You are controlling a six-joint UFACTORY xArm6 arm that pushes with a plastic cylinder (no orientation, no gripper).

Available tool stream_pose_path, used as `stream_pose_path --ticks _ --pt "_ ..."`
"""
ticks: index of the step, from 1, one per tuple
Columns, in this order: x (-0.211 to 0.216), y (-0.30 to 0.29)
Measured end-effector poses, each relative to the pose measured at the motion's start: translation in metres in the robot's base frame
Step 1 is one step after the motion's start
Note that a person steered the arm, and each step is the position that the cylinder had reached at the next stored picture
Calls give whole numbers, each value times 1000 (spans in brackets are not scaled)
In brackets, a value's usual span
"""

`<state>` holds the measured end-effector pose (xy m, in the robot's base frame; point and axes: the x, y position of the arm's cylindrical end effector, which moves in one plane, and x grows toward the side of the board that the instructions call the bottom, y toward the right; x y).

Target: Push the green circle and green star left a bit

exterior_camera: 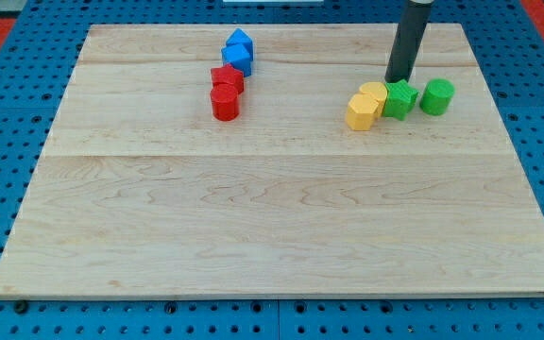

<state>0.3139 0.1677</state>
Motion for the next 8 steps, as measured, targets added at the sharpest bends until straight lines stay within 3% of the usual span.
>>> stream_pose_path --ticks 1,3,6,8 --pt "-26 13" --pt "-24 93" --pt "27 92" --pt "28 64"
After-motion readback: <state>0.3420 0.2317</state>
